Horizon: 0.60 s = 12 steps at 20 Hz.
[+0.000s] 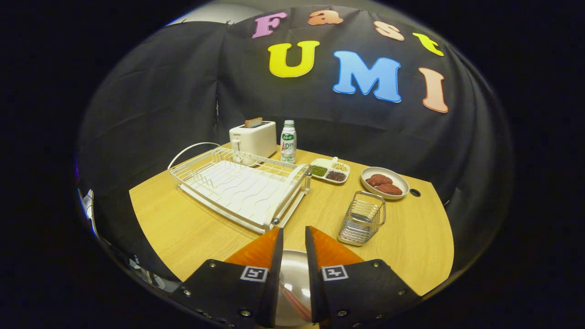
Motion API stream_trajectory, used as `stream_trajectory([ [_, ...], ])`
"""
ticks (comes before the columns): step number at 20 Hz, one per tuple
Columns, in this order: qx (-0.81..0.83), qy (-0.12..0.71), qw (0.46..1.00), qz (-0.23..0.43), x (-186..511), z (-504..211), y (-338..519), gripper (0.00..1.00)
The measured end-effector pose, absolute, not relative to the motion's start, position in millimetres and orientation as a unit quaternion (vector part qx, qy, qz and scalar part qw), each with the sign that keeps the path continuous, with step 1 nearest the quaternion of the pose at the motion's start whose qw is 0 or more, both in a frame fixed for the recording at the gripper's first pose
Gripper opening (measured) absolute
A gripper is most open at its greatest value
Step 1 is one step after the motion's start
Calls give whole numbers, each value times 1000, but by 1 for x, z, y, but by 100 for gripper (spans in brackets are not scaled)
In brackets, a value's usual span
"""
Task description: Take the plate from the dish rack, then take the spoon from the basket and place it into the plate.
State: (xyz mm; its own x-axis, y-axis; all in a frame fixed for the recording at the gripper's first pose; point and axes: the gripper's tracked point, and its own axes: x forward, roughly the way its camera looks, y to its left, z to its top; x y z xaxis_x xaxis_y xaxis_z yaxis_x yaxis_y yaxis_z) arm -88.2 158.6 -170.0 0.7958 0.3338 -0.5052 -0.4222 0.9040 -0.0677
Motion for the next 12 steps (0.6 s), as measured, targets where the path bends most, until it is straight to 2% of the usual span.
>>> stream_trajectory([
  [2,-71,222,956,179,-83,-142,141,57],
  [12,-21,55,998,19,-64,14,28,57],
])
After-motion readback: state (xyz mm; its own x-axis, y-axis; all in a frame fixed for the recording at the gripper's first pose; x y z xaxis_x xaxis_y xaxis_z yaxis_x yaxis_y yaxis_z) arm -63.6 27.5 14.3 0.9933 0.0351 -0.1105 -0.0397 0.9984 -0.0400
